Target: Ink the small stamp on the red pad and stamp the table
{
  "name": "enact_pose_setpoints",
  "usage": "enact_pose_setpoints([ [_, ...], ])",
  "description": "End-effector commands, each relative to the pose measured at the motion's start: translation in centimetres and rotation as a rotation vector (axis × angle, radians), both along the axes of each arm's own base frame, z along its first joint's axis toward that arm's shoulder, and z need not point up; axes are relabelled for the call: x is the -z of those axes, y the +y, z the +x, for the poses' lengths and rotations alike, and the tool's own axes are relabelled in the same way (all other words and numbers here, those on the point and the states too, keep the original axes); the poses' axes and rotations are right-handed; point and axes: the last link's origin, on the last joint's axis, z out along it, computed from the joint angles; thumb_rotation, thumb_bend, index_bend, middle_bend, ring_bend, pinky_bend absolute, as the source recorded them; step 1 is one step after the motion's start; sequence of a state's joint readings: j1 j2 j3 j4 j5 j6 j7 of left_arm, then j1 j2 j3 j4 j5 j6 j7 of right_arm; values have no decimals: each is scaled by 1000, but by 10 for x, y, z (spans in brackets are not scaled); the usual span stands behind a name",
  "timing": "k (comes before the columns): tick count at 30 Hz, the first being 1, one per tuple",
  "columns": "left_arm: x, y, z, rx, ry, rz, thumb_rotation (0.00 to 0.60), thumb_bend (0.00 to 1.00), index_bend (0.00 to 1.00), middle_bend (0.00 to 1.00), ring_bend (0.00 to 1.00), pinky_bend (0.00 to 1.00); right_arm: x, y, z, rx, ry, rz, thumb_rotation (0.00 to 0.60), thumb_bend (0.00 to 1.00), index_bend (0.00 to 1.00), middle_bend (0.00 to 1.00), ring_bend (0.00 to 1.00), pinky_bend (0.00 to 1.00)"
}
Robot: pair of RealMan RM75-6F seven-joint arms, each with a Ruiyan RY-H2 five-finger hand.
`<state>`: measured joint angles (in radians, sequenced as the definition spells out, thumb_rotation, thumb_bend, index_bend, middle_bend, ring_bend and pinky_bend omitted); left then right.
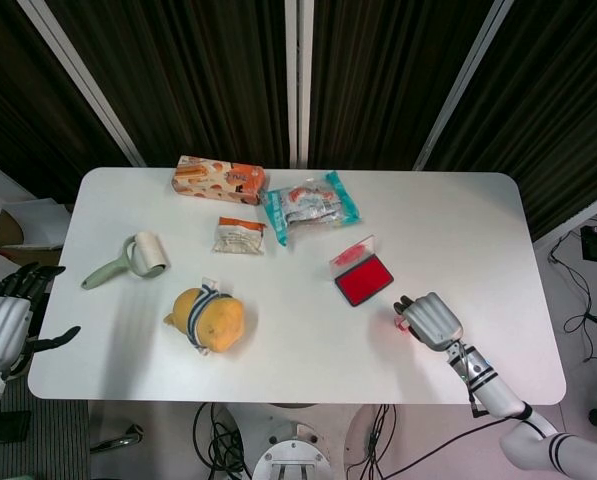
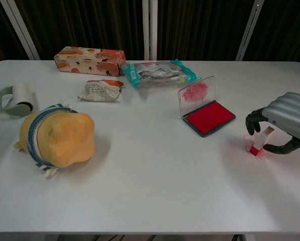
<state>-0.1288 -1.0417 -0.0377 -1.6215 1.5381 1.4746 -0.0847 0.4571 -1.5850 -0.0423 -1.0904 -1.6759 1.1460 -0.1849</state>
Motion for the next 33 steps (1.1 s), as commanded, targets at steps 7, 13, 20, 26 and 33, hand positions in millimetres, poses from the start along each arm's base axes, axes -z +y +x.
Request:
enact_pose_setpoints([
  [7,0,0,0,-2,-1,-2,495,124,164,189,118,210,2,-1,0,0,1,2,600,259,539,495,754,943],
  [13,0,0,-1,-4,-1,0,491,124,165,189,118,210,3,-2,1,1,-2,1,600,295,576,522,754,943],
  [20,-2,-2,-2,-5,-2,2,494,123,164,189,118,210,-6,-8,9,-6,-27,-24,600,308,586,530,754,944],
  [26,-3,-3,-3,-9,-5,3,492,123,165,189,118,210,-17,-33,43,-44,-68,-44,600,325,596,539,754,944],
  [33,-2,-3,-6,-16,-10,3,492,124,164,189,118,210,-1,-71,88,11,-56,13,600,345,604,546,754,944],
])
